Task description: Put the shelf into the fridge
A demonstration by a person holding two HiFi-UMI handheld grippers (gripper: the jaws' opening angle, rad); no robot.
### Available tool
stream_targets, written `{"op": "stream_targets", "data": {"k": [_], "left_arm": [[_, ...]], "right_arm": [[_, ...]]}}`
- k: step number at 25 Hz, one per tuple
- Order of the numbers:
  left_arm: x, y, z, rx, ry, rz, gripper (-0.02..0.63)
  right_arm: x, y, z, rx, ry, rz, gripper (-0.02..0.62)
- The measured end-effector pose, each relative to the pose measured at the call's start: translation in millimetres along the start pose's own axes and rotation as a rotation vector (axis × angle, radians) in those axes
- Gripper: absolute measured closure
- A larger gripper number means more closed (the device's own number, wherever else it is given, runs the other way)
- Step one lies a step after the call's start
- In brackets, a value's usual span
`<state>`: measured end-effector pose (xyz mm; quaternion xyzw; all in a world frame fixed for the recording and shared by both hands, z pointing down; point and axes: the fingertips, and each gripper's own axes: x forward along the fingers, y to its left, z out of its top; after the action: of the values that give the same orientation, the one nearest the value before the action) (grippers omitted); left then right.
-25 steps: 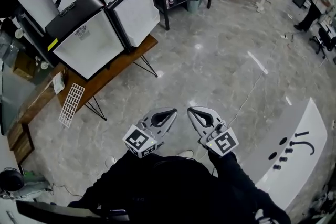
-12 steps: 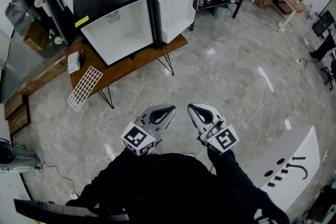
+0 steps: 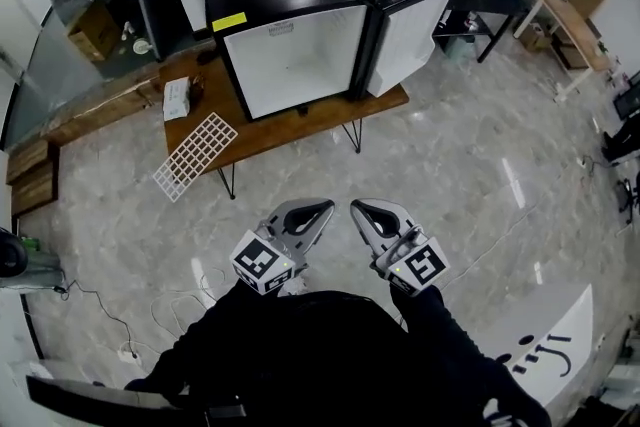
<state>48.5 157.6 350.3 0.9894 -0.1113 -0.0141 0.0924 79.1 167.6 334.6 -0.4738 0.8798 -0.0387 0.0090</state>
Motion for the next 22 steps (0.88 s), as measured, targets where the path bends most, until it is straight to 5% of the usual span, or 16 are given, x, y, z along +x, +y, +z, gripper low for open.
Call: {"op": "stream_targets", "data": {"k": [11,22], "left_arm": [[-115.8,99.2,10.4,-0.001,-0.037,0.176,0.600],[-180.3,167.5,0.8,-0.042,-0.077,0.402,0.600]], "right_arm": [[141.2,74.9,-7.9,-0.044,0.019,0.182,0.588],[225.2,101.6,-39.5,-0.032,0.096,0.379,0.588]]}}
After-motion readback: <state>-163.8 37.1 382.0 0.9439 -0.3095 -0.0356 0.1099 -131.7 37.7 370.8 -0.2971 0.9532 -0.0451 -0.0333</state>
